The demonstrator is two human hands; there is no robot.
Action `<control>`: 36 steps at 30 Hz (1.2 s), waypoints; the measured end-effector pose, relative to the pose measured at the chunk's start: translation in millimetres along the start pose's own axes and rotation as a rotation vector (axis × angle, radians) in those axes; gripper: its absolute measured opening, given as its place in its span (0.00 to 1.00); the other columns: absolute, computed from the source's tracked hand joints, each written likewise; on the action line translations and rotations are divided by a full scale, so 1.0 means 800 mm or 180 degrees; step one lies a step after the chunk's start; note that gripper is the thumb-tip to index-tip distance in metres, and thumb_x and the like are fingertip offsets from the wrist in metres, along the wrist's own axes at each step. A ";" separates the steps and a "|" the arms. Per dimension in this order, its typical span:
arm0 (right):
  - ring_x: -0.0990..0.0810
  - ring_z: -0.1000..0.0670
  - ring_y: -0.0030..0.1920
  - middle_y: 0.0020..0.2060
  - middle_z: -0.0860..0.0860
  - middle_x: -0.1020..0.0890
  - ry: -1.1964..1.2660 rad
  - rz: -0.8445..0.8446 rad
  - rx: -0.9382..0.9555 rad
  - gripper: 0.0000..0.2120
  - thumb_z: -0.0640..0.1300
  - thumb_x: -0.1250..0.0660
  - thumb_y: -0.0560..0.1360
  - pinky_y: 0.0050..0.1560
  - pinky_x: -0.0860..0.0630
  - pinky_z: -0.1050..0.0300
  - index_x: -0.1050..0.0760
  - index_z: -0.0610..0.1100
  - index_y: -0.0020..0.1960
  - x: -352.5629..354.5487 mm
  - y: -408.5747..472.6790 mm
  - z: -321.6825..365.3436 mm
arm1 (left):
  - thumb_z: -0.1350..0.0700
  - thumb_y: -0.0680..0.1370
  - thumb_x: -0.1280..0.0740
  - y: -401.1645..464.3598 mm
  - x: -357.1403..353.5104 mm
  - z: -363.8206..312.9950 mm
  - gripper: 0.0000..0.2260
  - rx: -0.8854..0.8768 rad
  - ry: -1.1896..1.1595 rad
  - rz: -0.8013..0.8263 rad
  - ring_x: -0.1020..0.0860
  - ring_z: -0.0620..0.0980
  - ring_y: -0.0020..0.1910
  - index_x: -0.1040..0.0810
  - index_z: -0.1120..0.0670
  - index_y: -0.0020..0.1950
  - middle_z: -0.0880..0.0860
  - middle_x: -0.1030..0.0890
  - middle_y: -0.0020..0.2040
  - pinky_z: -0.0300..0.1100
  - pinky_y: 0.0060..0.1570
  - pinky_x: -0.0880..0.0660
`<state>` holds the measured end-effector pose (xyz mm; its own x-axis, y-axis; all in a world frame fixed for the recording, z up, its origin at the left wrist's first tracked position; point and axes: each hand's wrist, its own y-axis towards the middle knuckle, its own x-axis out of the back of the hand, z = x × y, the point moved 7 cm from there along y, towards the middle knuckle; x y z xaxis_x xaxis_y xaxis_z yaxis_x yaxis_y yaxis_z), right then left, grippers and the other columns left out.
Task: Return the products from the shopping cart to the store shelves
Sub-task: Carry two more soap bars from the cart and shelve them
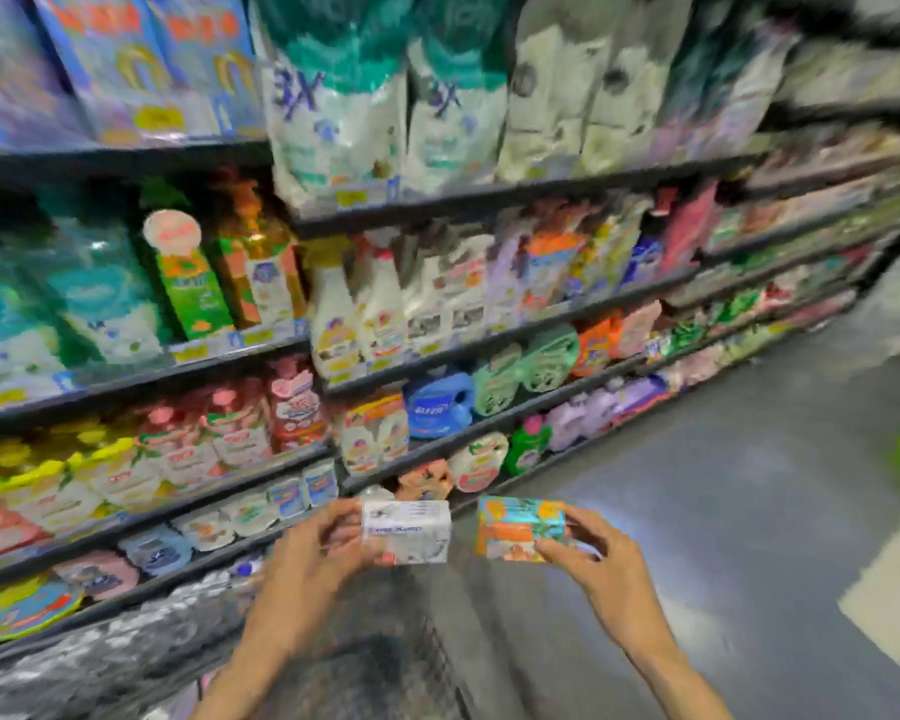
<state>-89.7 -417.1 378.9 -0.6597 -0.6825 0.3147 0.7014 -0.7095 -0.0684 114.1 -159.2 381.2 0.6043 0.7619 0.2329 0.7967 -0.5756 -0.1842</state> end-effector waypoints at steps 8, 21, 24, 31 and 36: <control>0.16 0.51 0.52 0.48 0.51 0.13 0.0448 -0.0731 0.0248 0.18 0.34 0.23 0.68 0.49 0.21 0.63 0.18 0.46 0.56 0.303 0.033 0.030 | 0.74 0.72 0.29 0.040 -0.249 -0.209 0.16 -0.0736 -0.0131 0.0645 0.16 0.37 0.41 0.20 0.54 0.51 0.42 0.13 0.45 0.29 0.38 0.22; 0.16 0.53 0.55 0.51 0.53 0.14 0.0344 -0.1815 0.0534 0.19 0.39 0.21 0.68 0.54 0.20 0.58 0.18 0.50 0.57 0.681 0.089 0.029 | 0.69 0.73 0.26 0.134 -0.609 -0.429 0.16 -0.1520 -0.0172 0.1528 0.15 0.46 0.51 0.19 0.55 0.57 0.49 0.13 0.50 0.33 0.46 0.20; 0.16 0.54 0.54 0.50 0.53 0.14 0.0271 -0.1962 0.0572 0.19 0.38 0.21 0.68 0.54 0.20 0.59 0.18 0.51 0.55 0.748 0.116 0.031 | 0.70 0.74 0.27 0.171 -0.679 -0.474 0.15 -0.1660 -0.0268 0.1668 0.14 0.46 0.49 0.19 0.58 0.57 0.50 0.13 0.49 0.34 0.45 0.20; 0.16 0.53 0.55 0.54 0.50 0.14 0.0204 -0.2171 0.0548 0.20 0.38 0.23 0.69 0.58 0.20 0.53 0.19 0.46 0.60 0.895 0.218 0.019 | 0.67 0.74 0.26 0.288 -0.843 -0.564 0.14 -0.1879 -0.0507 0.1875 0.15 0.49 0.51 0.19 0.55 0.58 0.50 0.13 0.51 0.36 0.45 0.19; 0.16 0.54 0.55 0.55 0.47 0.16 0.0181 -0.2384 0.0512 0.19 0.36 0.23 0.69 0.54 0.19 0.60 0.20 0.48 0.58 0.999 0.307 0.010 | 0.65 0.74 0.26 0.368 -0.959 -0.630 0.14 -0.2053 -0.0441 0.1928 0.15 0.42 0.46 0.20 0.56 0.59 0.51 0.14 0.52 0.31 0.36 0.22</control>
<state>-442.2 -1135.5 621.0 -0.9840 -0.0407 0.1732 0.0895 -0.9547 0.2838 -111.9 -1063.1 629.4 0.9495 0.2783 0.1450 0.2153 -0.9139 0.3442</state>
